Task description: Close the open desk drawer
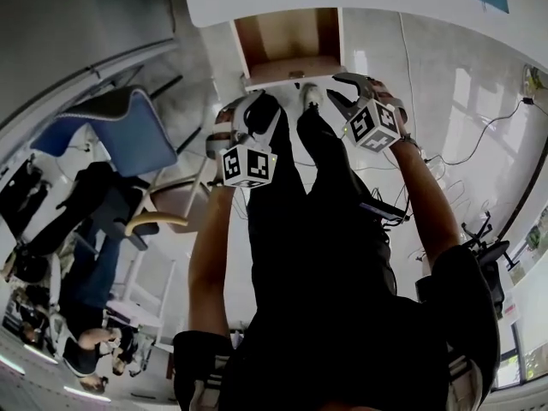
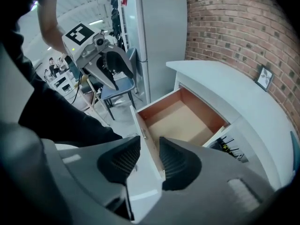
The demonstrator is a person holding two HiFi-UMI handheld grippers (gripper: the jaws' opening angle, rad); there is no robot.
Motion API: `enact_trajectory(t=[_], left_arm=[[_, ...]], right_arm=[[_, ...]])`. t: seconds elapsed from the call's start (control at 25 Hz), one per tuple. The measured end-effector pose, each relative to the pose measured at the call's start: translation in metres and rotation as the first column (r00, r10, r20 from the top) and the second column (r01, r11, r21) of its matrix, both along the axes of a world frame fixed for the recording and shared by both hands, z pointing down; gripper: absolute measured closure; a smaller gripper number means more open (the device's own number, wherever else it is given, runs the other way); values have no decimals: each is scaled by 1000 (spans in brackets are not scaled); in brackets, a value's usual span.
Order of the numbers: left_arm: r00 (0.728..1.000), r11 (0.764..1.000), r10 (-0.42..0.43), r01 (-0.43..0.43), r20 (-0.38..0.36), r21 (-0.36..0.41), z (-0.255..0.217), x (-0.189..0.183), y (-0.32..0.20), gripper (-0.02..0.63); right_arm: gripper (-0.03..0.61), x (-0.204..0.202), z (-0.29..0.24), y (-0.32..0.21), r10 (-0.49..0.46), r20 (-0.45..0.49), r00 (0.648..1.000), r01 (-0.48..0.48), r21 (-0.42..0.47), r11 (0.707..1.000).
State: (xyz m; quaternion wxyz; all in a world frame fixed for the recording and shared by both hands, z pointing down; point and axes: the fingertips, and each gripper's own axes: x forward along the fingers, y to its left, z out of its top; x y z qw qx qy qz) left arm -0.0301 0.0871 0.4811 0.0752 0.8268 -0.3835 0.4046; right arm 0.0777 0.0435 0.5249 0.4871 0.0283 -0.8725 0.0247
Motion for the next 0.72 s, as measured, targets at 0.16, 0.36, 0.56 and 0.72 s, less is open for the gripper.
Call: enact_trajectory(t=[0.16,0.36,0.56,0.72], left_arm=[[998,999,43,-42,45,-23,39,-10,0,397],[992,992,101,-95,72,-85,85,-14,-4,397],[983,980,155,-140,94,-143,122,-12,5,396],[978,971,177,-155,110,-184,146,-11,11,400]], right_arm=[[446,2,34,-2,-49,-62,997,51,19,999],[446,5,69,-3,-104,-129,986,108,26,994],[446,5,92,0,-128,-164,978,133,18,991],[446,6,107,3,-140,-190,972,145,15,989]])
